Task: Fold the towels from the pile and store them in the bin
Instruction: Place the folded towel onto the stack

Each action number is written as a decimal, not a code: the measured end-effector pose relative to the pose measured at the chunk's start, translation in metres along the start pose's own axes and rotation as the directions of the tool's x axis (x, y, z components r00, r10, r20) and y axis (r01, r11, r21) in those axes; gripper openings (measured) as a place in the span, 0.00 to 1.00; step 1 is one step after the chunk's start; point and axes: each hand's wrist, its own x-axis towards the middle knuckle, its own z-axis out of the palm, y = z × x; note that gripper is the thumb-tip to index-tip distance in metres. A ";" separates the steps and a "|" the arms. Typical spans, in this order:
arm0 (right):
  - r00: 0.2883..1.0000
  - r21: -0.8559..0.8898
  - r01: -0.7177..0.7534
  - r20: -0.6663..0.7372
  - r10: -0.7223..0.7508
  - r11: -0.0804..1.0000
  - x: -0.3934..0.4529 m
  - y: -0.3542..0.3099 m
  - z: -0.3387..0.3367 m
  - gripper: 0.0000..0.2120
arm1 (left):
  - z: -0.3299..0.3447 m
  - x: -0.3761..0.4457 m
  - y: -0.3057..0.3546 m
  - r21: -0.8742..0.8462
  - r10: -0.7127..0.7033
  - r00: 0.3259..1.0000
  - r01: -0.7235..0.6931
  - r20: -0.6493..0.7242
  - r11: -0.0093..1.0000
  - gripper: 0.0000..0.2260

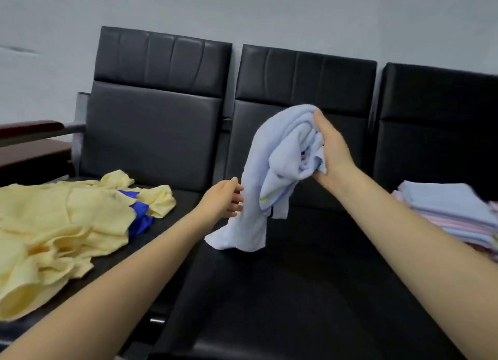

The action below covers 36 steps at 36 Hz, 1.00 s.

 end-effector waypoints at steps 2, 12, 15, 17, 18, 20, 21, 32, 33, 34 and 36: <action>0.997 -0.211 0.062 -0.037 -0.072 0.975 -0.015 0.019 -0.032 0.14 | 0.016 0.002 -0.008 0.075 -0.030 0.998 0.026 0.058 0.997 0.18; 0.966 -0.706 -0.188 -0.007 0.259 0.683 -0.087 0.104 -0.165 0.25 | 0.033 0.005 -0.067 0.795 -0.099 0.979 -0.084 0.179 0.601 0.14; 0.940 -0.773 -0.249 -0.049 0.337 0.583 -0.085 0.094 -0.165 0.28 | 0.032 0.007 -0.081 0.795 -0.085 0.989 -0.045 0.121 0.605 0.13; 0.960 -0.798 -0.208 -0.057 0.273 0.566 -0.078 0.090 -0.163 0.27 | 0.032 0.010 -0.086 0.819 -0.022 0.999 -0.016 0.035 0.573 0.14; 0.974 -0.790 -0.188 -0.071 0.217 0.584 -0.073 0.090 -0.162 0.26 | 0.033 0.010 -0.087 0.830 0.000 1.000 0.000 0.000 0.557 0.14; 0.989 -0.774 -0.149 -0.112 0.099 0.616 -0.059 0.095 -0.161 0.23 | 0.038 0.008 -0.087 0.834 0.017 0.999 0.021 -0.037 0.552 0.17; 0.990 -0.774 -0.138 -0.131 0.057 0.618 -0.052 0.098 -0.160 0.21 | 0.041 0.007 -0.088 0.832 0.020 0.999 0.030 -0.050 0.554 0.19; 0.913 -0.853 -0.115 0.112 0.393 0.509 -0.029 0.157 -0.112 0.19 | 0.054 0.012 -0.089 0.344 -0.154 0.988 0.148 -0.010 0.927 0.13; 0.920 -0.828 -0.113 0.122 0.373 0.549 -0.028 0.158 -0.108 0.17 | 0.054 0.013 -0.088 0.254 -0.154 0.988 0.152 -0.014 0.955 0.12; 0.930 -0.791 -0.125 0.117 0.349 0.598 -0.026 0.159 -0.107 0.16 | 0.053 0.015 -0.086 0.162 -0.161 0.987 0.162 -0.021 0.973 0.11; 0.958 -0.704 -0.156 0.062 0.280 0.693 -0.024 0.157 -0.110 0.13 | 0.053 0.020 -0.081 -0.035 -0.193 0.981 0.192 -0.026 0.981 0.09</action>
